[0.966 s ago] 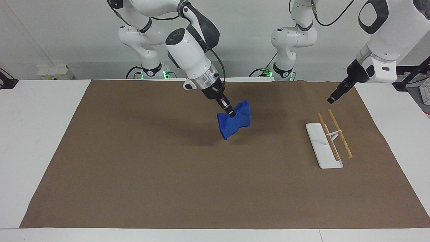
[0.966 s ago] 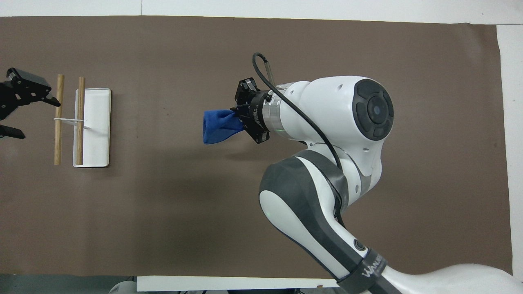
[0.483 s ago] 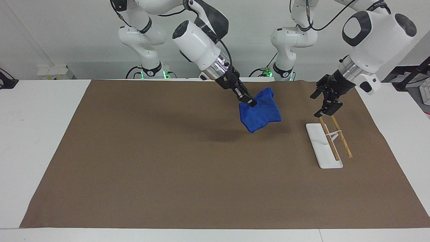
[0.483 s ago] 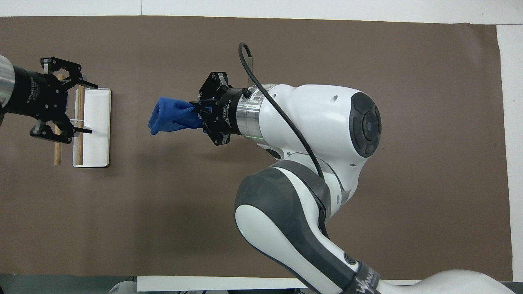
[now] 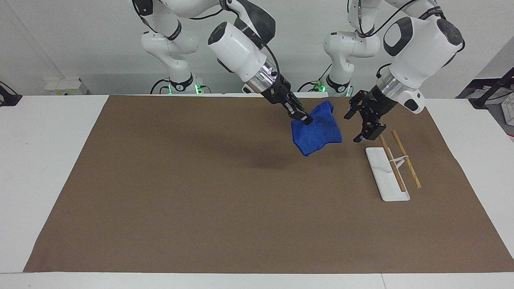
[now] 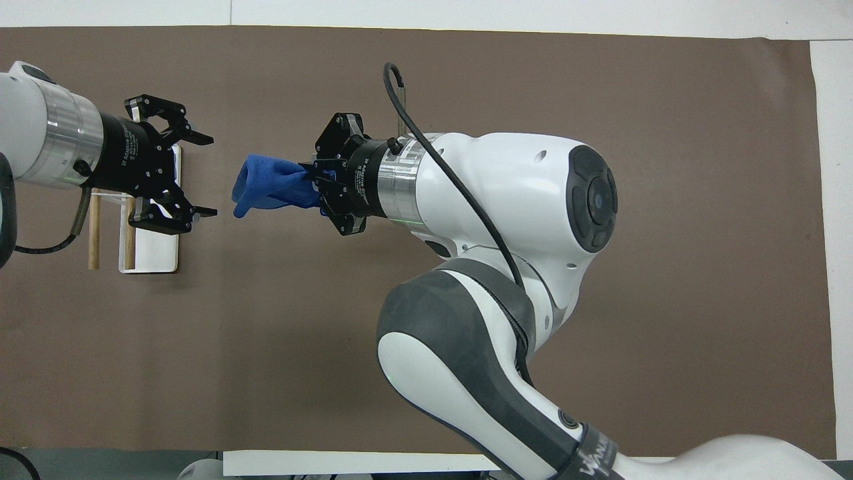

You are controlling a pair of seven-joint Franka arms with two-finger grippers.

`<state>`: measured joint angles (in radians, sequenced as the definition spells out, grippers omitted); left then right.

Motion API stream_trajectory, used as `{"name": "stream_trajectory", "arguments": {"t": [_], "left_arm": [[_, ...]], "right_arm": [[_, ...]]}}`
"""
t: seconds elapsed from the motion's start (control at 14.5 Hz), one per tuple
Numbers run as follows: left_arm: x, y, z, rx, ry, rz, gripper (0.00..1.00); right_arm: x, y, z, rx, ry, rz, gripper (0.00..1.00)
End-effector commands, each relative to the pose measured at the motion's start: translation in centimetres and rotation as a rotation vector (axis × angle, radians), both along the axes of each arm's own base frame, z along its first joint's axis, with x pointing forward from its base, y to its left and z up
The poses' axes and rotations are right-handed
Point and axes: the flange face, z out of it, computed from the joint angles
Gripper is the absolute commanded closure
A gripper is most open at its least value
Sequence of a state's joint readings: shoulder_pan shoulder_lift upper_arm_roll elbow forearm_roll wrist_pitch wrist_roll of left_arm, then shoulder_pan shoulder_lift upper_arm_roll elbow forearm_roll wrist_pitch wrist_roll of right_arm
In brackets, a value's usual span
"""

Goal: Right arm passes towel to left arm to hang
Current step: 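Hold the towel out with the right gripper while the left gripper reaches it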

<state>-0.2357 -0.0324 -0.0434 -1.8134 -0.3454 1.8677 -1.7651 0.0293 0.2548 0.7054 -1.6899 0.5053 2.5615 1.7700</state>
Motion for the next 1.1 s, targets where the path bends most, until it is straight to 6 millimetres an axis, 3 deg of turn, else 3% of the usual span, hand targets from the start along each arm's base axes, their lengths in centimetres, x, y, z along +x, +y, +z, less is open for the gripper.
{"name": "stream_trajectory", "arguments": {"t": [0.0, 0.28, 0.48, 0.62, 0.83, 1.03], "left_arm": [[-0.9, -1.1, -0.4, -0.046, -0.016, 0.062, 0.00], [-1.5, -3.4, -2.0, -0.081, -0.037, 0.059, 0.00], [-1.6, -4.1, -3.3, -0.097, -0.043, 0.071, 0.00], [-1.4, -3.9, -4.1, -0.094, -0.041, 0.079, 0.06], [-1.2, -3.1, -4.9, -0.089, -0.033, 0.099, 0.29], [-1.0, -2.5, -4.9, -0.088, -0.035, 0.098, 0.71]], "right_arm": [[0.3, 0.3, 0.4, 0.028, 0.003, -0.004, 1.00], [0.2, 0.5, 0.3, 0.025, 0.004, 0.003, 1.00], [0.1, 0.5, 0.3, 0.024, 0.003, 0.005, 1.00], [0.1, 0.5, 0.3, 0.022, 0.003, 0.007, 1.00], [0.1, 0.5, 0.3, 0.022, 0.003, 0.007, 1.00], [0.1, 0.5, 0.2, 0.018, -0.007, 0.018, 1.00]]}}
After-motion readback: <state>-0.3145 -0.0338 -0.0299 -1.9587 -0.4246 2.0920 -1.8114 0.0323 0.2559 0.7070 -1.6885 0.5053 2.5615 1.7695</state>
